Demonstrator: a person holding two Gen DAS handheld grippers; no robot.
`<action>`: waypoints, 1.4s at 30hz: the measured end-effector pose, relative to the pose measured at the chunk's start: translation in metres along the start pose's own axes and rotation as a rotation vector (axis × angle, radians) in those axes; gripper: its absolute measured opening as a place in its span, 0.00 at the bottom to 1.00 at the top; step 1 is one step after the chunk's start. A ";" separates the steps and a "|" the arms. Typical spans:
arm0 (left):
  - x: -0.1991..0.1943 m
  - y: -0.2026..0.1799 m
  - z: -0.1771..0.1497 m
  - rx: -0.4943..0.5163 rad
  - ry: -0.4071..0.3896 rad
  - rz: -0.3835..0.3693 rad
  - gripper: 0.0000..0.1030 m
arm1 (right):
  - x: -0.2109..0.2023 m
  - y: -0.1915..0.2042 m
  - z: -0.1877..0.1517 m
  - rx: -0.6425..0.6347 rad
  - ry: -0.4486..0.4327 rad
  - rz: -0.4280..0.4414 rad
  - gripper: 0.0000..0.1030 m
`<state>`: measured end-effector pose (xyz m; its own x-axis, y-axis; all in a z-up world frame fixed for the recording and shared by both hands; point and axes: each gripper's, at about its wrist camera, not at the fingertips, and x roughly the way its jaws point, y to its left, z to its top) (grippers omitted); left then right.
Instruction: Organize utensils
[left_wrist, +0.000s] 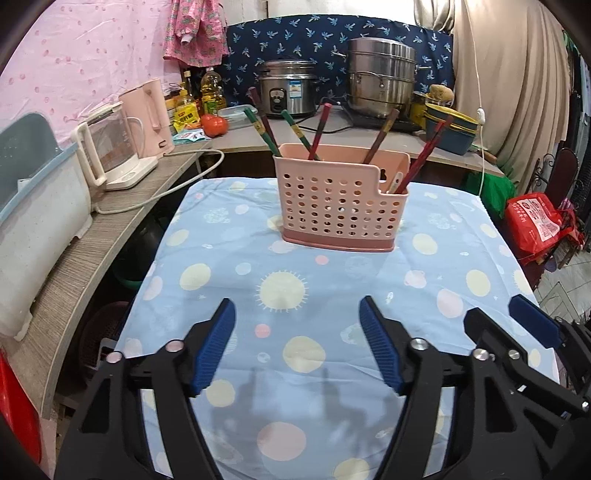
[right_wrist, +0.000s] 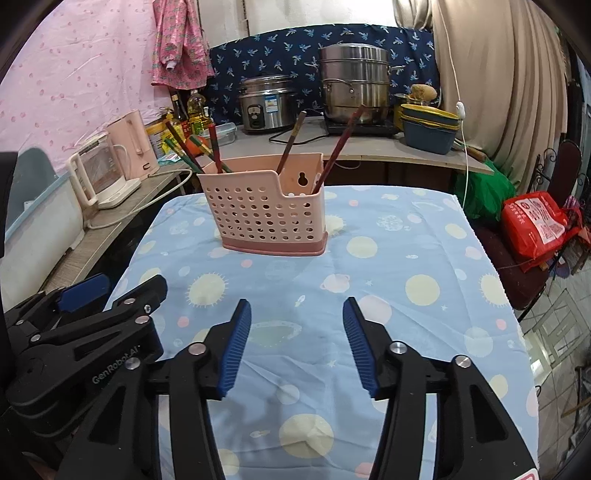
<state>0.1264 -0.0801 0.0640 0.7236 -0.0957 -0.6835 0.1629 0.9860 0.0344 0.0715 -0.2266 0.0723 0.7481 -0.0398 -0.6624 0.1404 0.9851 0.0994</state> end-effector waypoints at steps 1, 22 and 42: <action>0.000 0.001 0.000 -0.002 -0.003 0.007 0.74 | 0.000 -0.002 0.000 0.009 0.001 -0.001 0.55; 0.006 0.016 -0.004 -0.025 0.008 0.052 0.90 | 0.001 -0.021 -0.004 0.040 -0.021 -0.057 0.93; 0.009 0.012 -0.009 -0.028 0.010 0.039 0.91 | 0.000 -0.017 -0.006 0.023 -0.035 -0.062 0.94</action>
<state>0.1292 -0.0676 0.0514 0.7223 -0.0558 -0.6894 0.1159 0.9924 0.0411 0.0654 -0.2424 0.0660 0.7596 -0.1066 -0.6415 0.2016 0.9765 0.0764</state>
